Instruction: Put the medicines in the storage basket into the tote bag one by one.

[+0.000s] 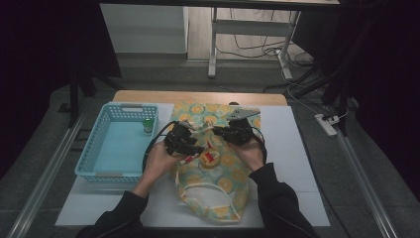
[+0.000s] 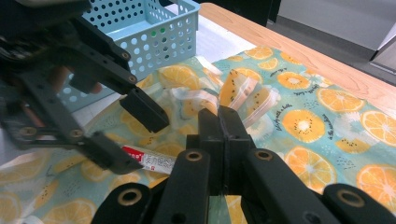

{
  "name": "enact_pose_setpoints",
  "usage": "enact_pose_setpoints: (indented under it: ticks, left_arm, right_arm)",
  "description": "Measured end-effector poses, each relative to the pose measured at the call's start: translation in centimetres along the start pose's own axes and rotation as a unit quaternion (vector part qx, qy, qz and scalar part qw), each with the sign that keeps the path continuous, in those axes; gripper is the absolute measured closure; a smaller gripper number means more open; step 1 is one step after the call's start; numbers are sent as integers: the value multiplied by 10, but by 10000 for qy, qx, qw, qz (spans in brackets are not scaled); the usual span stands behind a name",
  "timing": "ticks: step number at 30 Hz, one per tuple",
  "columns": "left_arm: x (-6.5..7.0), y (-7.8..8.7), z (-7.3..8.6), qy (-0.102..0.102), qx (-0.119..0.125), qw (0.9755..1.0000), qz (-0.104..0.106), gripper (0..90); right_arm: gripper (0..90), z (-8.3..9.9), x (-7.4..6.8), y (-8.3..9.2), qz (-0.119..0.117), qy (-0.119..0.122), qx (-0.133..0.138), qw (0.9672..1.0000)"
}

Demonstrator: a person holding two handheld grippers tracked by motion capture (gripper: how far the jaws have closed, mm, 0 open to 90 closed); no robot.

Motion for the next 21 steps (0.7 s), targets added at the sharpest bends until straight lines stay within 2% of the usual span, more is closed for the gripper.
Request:
enact_pose_setpoints:
  ticks: [5,12,17,21]
  left_arm:
    - [6,9,-5,-110,160,9998,87,357]
    - [3,21,-4,-207,266,9994,-7,221]
    - [-4,29,-1,-69,296,9995,-54,189]
    - [-9,36,0,70,405,9992,3,144]
  right_arm:
    - [900,0,0,1,-2,-2,13,10000]
    - [900,-1,2,2,12,-16,23,10000]
    - [900,-1,2,2,12,-21,22,10000]
    - [900,0,2,2,6,-20,9,10000]
Point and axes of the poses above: each handheld gripper's, and its own axes: y roughly backward along the jaws, z roughly out of its underside, x roughly to its right, the point moved 8 cm from there along -y, roughly forward along the jaws, and after that the axes turned 2 degrees about x, right-handed, at the moved point
